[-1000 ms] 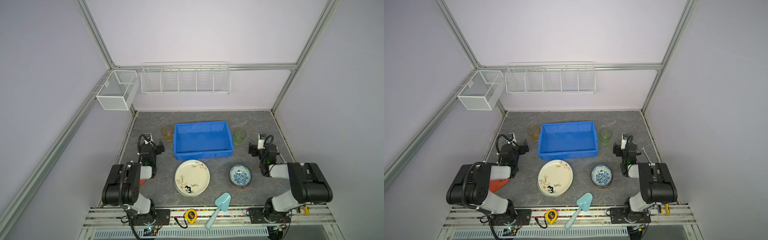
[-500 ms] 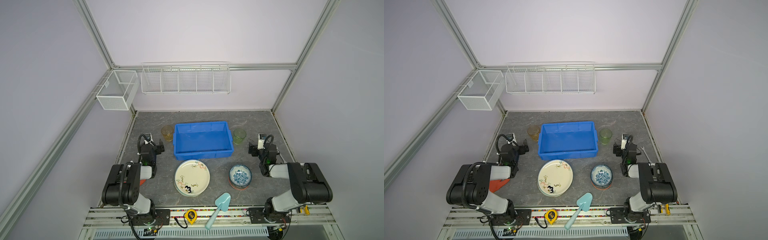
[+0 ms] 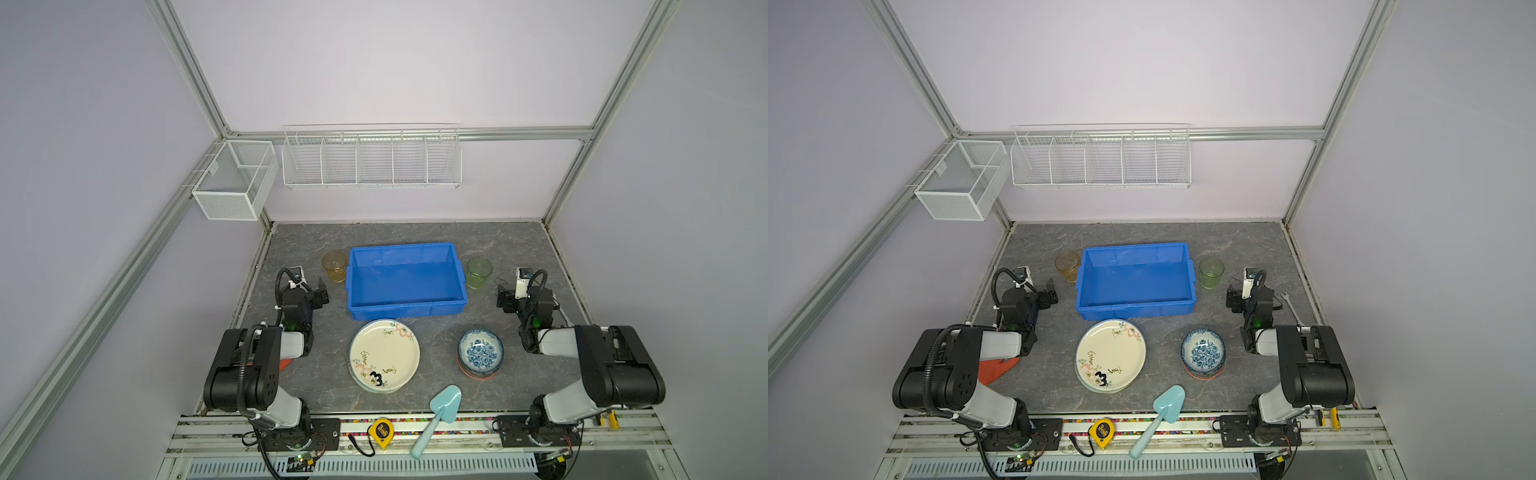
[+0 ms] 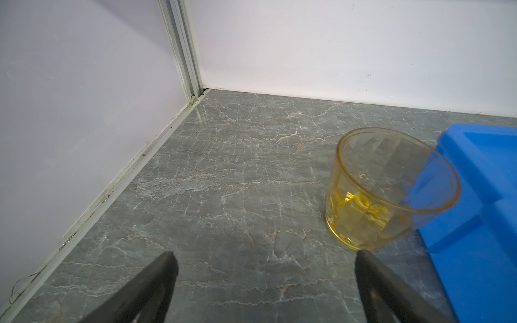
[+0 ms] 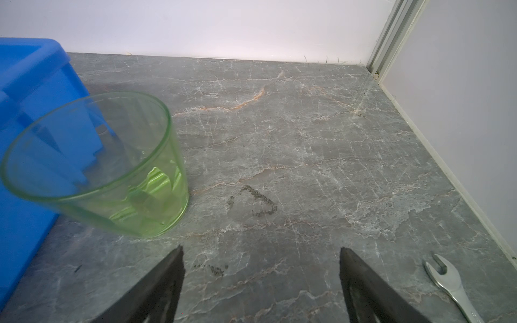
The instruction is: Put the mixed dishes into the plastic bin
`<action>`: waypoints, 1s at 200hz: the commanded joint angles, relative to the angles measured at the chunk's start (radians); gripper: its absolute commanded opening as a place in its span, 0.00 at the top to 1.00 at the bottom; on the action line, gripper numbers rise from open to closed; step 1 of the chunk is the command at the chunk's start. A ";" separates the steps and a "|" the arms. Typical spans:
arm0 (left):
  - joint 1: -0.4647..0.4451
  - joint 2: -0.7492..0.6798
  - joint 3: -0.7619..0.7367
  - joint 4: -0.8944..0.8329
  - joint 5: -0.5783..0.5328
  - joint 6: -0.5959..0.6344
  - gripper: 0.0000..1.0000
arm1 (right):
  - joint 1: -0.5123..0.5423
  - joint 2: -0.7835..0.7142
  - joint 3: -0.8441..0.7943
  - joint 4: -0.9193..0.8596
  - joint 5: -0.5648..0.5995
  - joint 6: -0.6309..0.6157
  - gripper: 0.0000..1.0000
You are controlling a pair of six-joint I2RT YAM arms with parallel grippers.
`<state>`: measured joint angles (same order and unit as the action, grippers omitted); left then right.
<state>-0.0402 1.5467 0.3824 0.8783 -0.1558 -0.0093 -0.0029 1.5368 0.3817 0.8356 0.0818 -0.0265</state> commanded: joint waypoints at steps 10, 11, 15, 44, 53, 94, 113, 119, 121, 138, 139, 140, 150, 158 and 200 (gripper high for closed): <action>-0.001 0.004 0.015 0.014 0.008 0.009 0.01 | 0.003 -0.008 0.012 0.013 0.004 -0.007 0.12; -0.001 0.003 0.015 0.014 0.008 0.009 0.01 | 0.003 -0.008 0.012 0.013 0.004 -0.008 0.12; -0.002 0.002 0.014 0.014 0.007 0.008 0.01 | 0.003 -0.008 0.013 0.013 0.004 -0.009 0.12; -0.001 0.004 0.009 0.027 -0.057 -0.017 0.01 | 0.002 -0.007 0.012 0.013 0.004 -0.008 0.12; -0.001 0.004 0.009 0.027 -0.058 -0.017 0.01 | -0.002 -0.006 0.013 0.016 0.000 -0.003 0.12; -0.001 -0.077 -0.003 -0.009 -0.109 -0.038 0.01 | -0.011 -0.064 0.051 -0.105 0.063 0.036 0.12; -0.003 -0.174 0.070 -0.211 -0.126 -0.042 0.01 | -0.012 -0.149 0.095 -0.267 0.024 0.037 0.12; -0.003 -0.206 0.107 -0.295 -0.138 -0.053 0.01 | -0.012 -0.181 0.094 -0.293 0.014 0.045 0.12; -0.003 -0.218 0.121 -0.323 -0.142 -0.061 0.01 | -0.012 -0.190 0.092 -0.302 0.015 0.049 0.12; -0.003 -0.296 0.246 -0.572 -0.174 -0.137 0.01 | -0.015 -0.289 0.097 -0.399 -0.010 0.082 0.12; -0.003 -0.300 0.253 -0.587 -0.174 -0.141 0.01 | -0.014 -0.296 0.100 -0.410 -0.012 0.083 0.12; -0.003 -0.304 0.258 -0.599 -0.174 -0.145 0.01 | -0.014 -0.302 0.102 -0.420 -0.014 0.084 0.12; -0.003 -0.338 0.323 -0.708 -0.205 -0.213 0.01 | -0.013 -0.361 0.135 -0.523 -0.033 0.108 0.12; -0.003 -0.359 0.372 -0.805 -0.237 -0.279 0.01 | -0.014 -0.402 0.174 -0.619 -0.049 0.127 0.12; -0.003 -0.456 0.504 -1.081 -0.135 -0.373 0.03 | -0.005 -0.452 0.455 -1.146 -0.083 0.170 0.12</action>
<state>-0.0402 1.1320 0.8577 0.0616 -0.3393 -0.2852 -0.0113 1.0809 0.6918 0.0917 0.0135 0.0834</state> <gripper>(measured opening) 0.990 0.881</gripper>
